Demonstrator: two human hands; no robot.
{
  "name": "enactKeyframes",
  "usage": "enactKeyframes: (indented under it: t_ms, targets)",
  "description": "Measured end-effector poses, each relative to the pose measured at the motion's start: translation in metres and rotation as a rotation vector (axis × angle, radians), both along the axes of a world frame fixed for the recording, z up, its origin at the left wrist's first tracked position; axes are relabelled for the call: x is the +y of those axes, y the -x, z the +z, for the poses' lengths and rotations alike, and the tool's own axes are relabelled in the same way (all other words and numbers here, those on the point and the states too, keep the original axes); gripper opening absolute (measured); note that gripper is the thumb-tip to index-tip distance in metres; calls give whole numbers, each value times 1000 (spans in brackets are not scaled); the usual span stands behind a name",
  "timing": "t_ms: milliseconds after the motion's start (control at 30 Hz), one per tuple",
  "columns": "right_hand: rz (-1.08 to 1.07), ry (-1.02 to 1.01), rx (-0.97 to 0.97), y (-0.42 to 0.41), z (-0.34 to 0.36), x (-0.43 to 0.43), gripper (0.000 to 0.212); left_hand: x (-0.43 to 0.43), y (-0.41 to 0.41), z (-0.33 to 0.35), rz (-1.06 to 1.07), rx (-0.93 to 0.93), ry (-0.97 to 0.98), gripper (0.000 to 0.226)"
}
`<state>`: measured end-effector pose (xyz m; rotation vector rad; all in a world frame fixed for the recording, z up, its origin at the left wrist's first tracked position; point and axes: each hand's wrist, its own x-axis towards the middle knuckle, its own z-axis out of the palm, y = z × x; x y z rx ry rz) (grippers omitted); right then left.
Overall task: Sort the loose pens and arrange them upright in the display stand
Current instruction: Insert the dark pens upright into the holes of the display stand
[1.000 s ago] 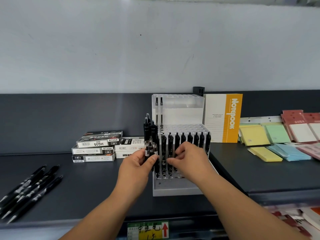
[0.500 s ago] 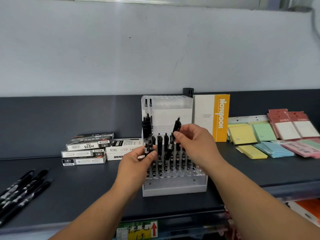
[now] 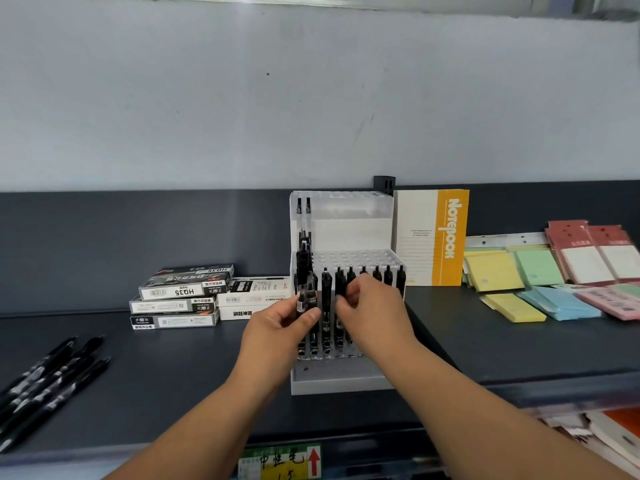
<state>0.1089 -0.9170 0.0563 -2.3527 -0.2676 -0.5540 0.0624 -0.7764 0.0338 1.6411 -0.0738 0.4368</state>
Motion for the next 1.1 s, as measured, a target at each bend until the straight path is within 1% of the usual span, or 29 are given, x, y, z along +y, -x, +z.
enactKeyframes:
  t_ms: [100, 200, 233, 300, 367, 400, 433, 467, 567, 633, 733, 800, 900, 1000, 1100]
  targets:
    - [11, 20, 37, 0, -1, 1, 16, -1, 0, 1, -66, 3, 35, 27]
    - [33, -46, 26, 5, 3, -9, 18, -1, -1, 1, -113, 19, 38, 27]
    - [47, -107, 1, 8, 7, -13, 18, -3, -1, 1, -127, 25, 23, 25]
    - [120, -328, 12, 14, 14, -19, 20, -7, 0, 3, -165, 36, -16, 20]
    - [274, -568, 156, 16, 21, -22, 14, -12, 1, 3, -209, 48, -73, 17]
    - [342, -634, 239, 17, 23, -24, 9, -15, 2, 4, -224, 54, -98, 16]
    - [387, -669, 297, 16, 24, -26, 7, -17, 2, 3, -233, 59, -122, 15]
    - [414, -689, 327, 14, 23, -28, 11, -19, 1, 3, -236, 65, -136, 14]
    - [399, -722, 301, 10, 21, -36, 23, -24, 0, 4, -199, 73, -124, 16]
    - [320, -697, 196, 7, 20, -40, 23, -25, -1, 5, -123, 62, -101, 21]
    - [188, -606, 17, 2, 19, -43, 13, -24, -3, 6, -5, 23, -97, 26]
    - [156, -517, -46, 2, 17, -40, 12, -21, -6, 5, 44, 1, -109, 31]
    - [140, -371, -59, 0, 9, -33, 13, -20, -9, 3, 113, 3, -108, 37]
    - [108, -236, -27, -3, -3, -28, 11, -18, -10, 2, 167, -12, -103, 29]
    - [72, -166, 13, -6, -12, -25, 15, -16, -10, 0, 191, -22, -111, 26]
